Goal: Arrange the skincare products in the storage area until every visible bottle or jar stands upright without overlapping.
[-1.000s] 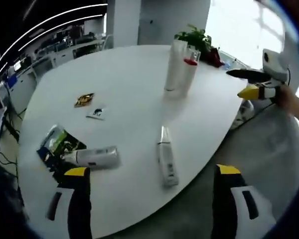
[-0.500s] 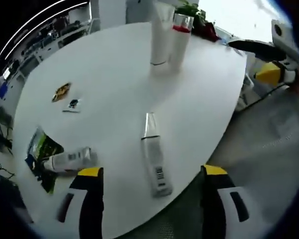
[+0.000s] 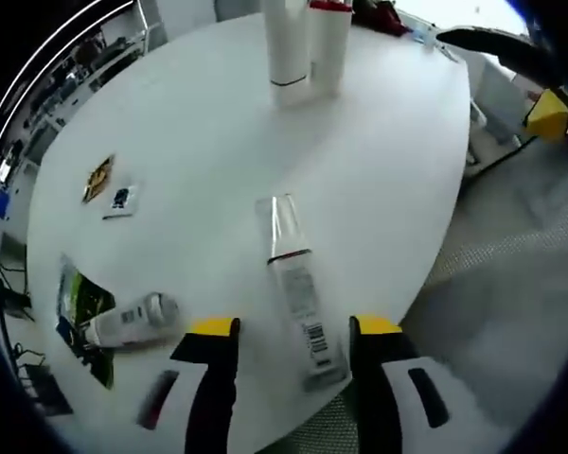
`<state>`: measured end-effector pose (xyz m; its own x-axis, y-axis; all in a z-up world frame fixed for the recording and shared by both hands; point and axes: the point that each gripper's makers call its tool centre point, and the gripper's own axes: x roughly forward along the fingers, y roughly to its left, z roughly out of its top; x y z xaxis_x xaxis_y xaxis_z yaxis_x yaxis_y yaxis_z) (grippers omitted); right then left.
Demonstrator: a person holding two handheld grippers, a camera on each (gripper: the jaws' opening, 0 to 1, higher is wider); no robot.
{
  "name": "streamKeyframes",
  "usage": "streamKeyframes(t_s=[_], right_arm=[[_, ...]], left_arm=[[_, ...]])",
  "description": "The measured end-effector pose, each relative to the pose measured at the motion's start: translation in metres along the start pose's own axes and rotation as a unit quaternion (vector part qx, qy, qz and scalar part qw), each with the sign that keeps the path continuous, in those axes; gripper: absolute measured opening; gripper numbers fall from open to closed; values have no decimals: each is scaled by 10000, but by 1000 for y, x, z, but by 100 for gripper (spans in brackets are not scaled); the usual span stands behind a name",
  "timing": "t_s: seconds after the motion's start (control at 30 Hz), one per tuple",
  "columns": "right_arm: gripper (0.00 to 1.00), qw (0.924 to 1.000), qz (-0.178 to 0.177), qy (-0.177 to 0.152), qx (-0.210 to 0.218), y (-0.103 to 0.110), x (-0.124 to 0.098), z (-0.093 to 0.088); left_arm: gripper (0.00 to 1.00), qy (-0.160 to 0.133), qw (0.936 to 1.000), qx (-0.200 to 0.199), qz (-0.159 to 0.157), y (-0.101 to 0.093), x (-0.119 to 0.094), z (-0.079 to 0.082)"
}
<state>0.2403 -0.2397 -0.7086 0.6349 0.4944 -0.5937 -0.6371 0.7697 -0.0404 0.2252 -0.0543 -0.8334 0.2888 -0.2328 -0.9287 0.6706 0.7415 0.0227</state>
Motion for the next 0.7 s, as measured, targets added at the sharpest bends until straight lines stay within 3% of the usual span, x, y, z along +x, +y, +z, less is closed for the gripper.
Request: streamKeyframes(t_s=[0.23, 0.33, 0.47, 0.67, 0.7], right_arm=[[83, 9999, 95, 22, -28, 4, 0, -1], [83, 9999, 112, 18, -8, 4, 0, -1], [83, 9999, 154, -14, 61, 4, 0, 0], [84, 9996, 267, -4, 80, 9, -1, 1], [84, 9995, 297, -13, 78, 10, 0, 1]], left_arm=[[40, -26, 10000, -79, -14, 3, 2, 4], [28, -54, 9999, -118, -53, 1, 2, 6], [25, -55, 9996, -280, -75, 0, 1, 4], [24, -322, 9951, -918, -158, 2, -1, 4], [24, -451, 9917, -1172, -275, -4, -2, 7]])
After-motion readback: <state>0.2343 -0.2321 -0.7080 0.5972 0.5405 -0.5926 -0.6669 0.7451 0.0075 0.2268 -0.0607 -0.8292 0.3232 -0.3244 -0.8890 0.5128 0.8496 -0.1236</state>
